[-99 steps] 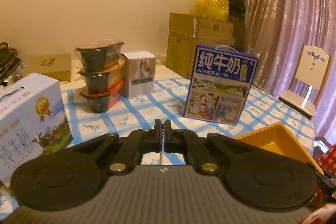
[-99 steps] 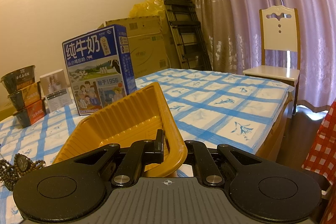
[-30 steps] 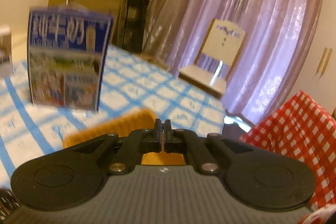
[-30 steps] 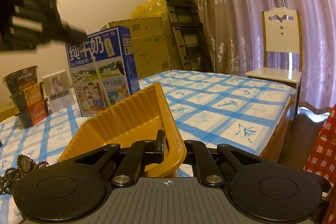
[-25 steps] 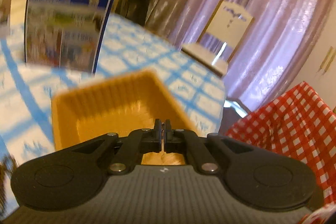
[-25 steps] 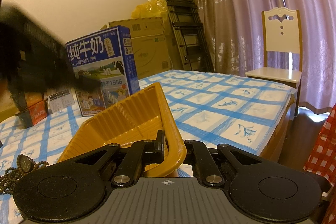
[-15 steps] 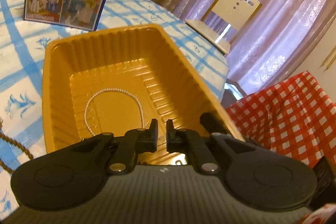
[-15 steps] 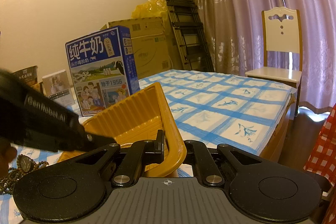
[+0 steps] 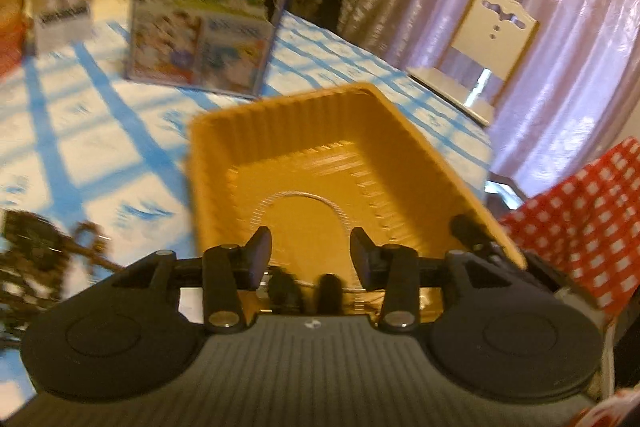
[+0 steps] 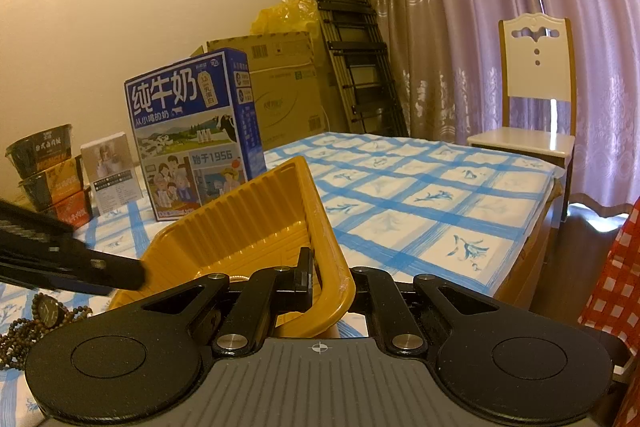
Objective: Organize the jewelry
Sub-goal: 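Lower the bead strand into the orange tray and open the left tool, then move the open left tool back to the bead pile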
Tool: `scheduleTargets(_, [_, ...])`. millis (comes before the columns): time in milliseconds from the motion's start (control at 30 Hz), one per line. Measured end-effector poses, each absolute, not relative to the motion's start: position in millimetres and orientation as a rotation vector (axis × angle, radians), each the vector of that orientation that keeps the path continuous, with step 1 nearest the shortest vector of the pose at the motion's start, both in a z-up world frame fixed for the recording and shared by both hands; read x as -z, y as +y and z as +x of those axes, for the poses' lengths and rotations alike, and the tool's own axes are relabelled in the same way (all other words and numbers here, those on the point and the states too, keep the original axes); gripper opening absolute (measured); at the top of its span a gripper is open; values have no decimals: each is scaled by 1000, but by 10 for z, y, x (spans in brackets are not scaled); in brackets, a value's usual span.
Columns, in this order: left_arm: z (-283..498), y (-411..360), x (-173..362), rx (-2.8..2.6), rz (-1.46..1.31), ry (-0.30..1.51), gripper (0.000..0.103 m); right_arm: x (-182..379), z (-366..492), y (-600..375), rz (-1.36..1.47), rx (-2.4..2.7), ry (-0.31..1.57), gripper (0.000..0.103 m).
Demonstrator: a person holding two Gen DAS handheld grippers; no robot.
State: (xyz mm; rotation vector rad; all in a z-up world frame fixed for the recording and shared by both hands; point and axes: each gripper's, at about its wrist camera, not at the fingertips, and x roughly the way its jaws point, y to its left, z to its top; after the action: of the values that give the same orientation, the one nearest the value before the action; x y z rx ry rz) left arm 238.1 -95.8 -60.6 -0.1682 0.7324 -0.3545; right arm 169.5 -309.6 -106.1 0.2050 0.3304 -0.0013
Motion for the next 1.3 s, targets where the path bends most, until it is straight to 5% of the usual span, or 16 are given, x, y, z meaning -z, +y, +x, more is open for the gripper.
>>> scheduleTargets(233, [2170, -524, 598, 234, -160, 730, 51, 1063, 1701, -3091, 206, 2, 332, 7])
scheduleTargets(767, [1763, 245, 1029, 7, -110, 851, 51, 1063, 1705, -3090, 208, 2, 334, 7])
scheduleTargets(1300, [2199, 276, 1025, 63, -37, 792, 41, 1062, 1706, -3090, 207, 3, 334, 7])
